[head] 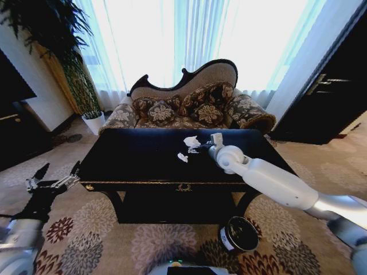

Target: Move to the front of the table and place the trash on the table into the trash bin.

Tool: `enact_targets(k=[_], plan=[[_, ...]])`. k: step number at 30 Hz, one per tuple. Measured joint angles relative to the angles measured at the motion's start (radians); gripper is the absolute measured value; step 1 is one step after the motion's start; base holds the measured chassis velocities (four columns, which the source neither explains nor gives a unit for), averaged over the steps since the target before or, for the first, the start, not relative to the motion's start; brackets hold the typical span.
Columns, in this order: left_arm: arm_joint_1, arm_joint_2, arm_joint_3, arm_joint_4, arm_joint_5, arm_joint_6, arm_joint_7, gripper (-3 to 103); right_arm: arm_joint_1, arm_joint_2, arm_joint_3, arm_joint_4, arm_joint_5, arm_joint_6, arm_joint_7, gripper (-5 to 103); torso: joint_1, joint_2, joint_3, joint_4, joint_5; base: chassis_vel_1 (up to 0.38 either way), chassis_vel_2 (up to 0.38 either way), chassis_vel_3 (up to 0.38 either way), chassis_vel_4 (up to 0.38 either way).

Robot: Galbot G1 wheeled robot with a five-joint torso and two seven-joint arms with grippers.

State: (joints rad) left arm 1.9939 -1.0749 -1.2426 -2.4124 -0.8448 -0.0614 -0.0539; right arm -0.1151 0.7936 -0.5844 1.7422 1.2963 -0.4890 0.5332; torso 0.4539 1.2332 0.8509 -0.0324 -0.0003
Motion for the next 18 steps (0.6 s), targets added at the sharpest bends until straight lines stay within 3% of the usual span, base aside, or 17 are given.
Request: enact_targets(k=[18], plan=[[0.000, 0.000, 0.000, 0.000, 0.000, 0.000, 0.000, 100, 0.010, 0.091, -0.019, -0.128, -0.087, 0.033, -0.035, 103, 0.000, 0.000, 0.000, -0.0001, 0.0000, 0.000, 0.000, 0.000, 0.000]])
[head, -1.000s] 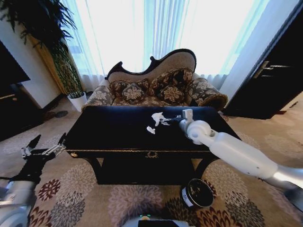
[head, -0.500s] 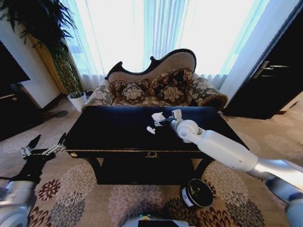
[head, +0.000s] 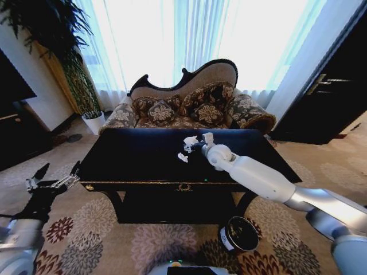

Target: Move to the front of the table and place the trash on the table into the trash bin.

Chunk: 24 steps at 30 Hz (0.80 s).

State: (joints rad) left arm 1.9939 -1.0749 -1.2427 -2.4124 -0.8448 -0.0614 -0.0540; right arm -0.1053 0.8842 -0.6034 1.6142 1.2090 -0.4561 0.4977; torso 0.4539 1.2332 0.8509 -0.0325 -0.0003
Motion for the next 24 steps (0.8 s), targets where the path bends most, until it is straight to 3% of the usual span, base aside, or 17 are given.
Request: enact_targets(k=[3, 7, 13, 15, 18, 22, 24], plan=[[0.000, 0.000, 0.000, 0.000, 0.000, 0.000, 0.000, 100, -0.003, 0.002, 0.000, -0.005, -0.004, 0.010, -0.005, 100, 0.000, 0.000, 0.000, 0.0000, 0.0000, 0.000, 0.000, 0.000, 0.000], [0.000, 0.000, 0.000, 0.000, 0.000, 0.000, 0.000, 100, -0.014, -0.004, 0.000, 0.003, -0.011, 0.023, -0.015, 79, 0.000, 0.000, 0.000, -0.0002, 0.0001, 0.000, 0.000, 0.000, 0.000], [0.000, 0.000, 0.000, 0.000, 0.000, 0.000, 0.000, 100, -0.017, -0.006, 0.001, 0.006, -0.011, 0.024, -0.015, 63, 0.000, 0.000, 0.000, 0.0000, 0.0001, 0.000, 0.000, 0.000, 0.000], [0.000, 0.000, 0.000, 0.000, 0.000, 0.000, 0.000, 100, -0.021, -0.006, 0.004, 0.009, -0.011, 0.027, -0.015, 52, 0.000, 0.000, 0.000, 0.0000, 0.0001, 0.000, 0.000, 0.000, 0.000], [0.000, 0.000, 0.000, 0.000, 0.000, 0.000, 0.000, 100, -0.023, -0.005, 0.008, 0.013, -0.011, 0.028, -0.015, 47, 0.000, 0.000, 0.000, 0.0000, 0.0001, 0.000, 0.000, 0.000, 0.000], [0.000, 0.000, 0.000, 0.000, 0.000, 0.000, 0.000, 100, -0.028, -0.007, 0.016, 0.024, -0.011, 0.029, -0.013, 25, 0.000, 0.000, 0.000, 0.0000, 0.0001, 0.000, 0.000, 0.000, 0.000], [0.000, 0.000, 0.000, 0.000, 0.000, 0.000, 0.000, 100, -0.028, -0.008, 0.018, 0.026, -0.011, 0.030, -0.012, 20, 0.000, 0.000, 0.000, 0.0000, 0.0000, 0.000, 0.000, 0.000, 0.000]])
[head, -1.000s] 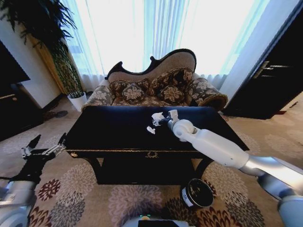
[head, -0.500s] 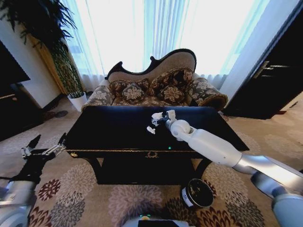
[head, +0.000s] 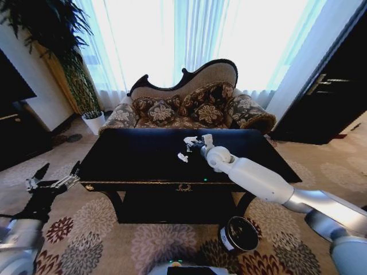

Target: Move to the front of the table and place the trash on the table into the trash bin.

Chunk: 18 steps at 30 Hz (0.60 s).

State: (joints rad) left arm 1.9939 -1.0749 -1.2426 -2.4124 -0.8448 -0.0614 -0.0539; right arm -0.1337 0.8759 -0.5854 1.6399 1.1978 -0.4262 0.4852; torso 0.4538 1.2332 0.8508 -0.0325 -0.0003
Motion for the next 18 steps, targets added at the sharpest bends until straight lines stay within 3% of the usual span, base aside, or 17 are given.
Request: enact_targets(k=[6, 18], plan=[[0.000, 0.000, 0.000, 0.000, 0.000, 0.000, 0.000, 100, -0.003, -0.008, 0.008, 0.012, 0.000, 0.005, 0.007, 2, 0.000, 0.000, 0.000, 0.0000, 0.0000, 0.000, 0.000, 0.000, 0.000], [0.000, 0.000, 0.000, 0.000, 0.000, 0.000, 0.000, 100, -0.020, -0.048, 0.051, 0.077, 0.002, 0.023, 0.024, 0, 0.000, 0.000, 0.000, 0.0001, 0.0001, 0.000, 0.000, 0.000, 0.000]])
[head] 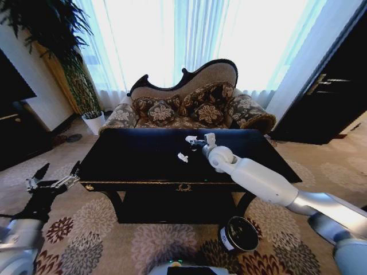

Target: Move to the front of the table and place the trash on the table into the trash bin.

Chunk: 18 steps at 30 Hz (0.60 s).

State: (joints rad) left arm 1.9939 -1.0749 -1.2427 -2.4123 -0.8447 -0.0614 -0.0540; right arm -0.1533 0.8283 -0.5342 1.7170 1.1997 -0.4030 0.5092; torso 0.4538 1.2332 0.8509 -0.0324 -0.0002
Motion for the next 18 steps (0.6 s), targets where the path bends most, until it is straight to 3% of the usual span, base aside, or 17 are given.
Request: enact_targets(k=[10, 16, 18], plan=[[0.000, 0.000, 0.000, 0.000, 0.000, 0.000, 0.000, 100, -0.080, -0.113, 0.119, 0.093, -0.072, 0.034, -0.033, 0, 0.000, 0.000, 0.000, 0.0000, 0.0000, 0.000, 0.000, 0.000, 0.000], [0.000, 0.000, 0.000, 0.000, 0.000, 0.000, 0.000, 100, -0.239, -0.177, 0.296, 0.149, -0.124, 0.062, -0.052, 0, 0.000, 0.000, 0.000, -0.0001, 0.0003, 0.000, 0.000, 0.000, 0.000], [0.000, 0.000, 0.000, 0.000, 0.000, 0.000, 0.000, 100, -0.327, -0.206, 0.402, 0.173, -0.145, 0.078, -0.051, 0, 0.000, 0.000, 0.000, 0.0000, 0.0002, 0.000, 0.000, 0.000, 0.000]])
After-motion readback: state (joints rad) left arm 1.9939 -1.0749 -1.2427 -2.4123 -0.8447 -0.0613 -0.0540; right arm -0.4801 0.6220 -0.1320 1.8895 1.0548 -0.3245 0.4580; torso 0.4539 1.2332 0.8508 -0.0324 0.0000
